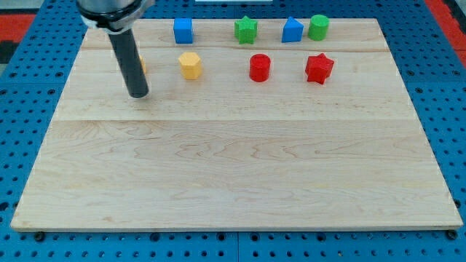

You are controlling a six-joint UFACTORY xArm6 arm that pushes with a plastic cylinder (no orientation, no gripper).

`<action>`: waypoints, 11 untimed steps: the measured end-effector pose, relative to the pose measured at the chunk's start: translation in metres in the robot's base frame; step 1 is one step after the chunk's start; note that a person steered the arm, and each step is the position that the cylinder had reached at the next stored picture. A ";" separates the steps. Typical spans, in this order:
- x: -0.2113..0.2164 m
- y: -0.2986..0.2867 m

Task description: Move the yellow heart slightly to the bottom

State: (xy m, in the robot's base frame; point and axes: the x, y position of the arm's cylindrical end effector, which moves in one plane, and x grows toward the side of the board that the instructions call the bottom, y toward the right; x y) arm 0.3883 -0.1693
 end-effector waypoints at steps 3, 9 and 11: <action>-0.049 -0.063; -0.090 -0.085; -0.094 -0.027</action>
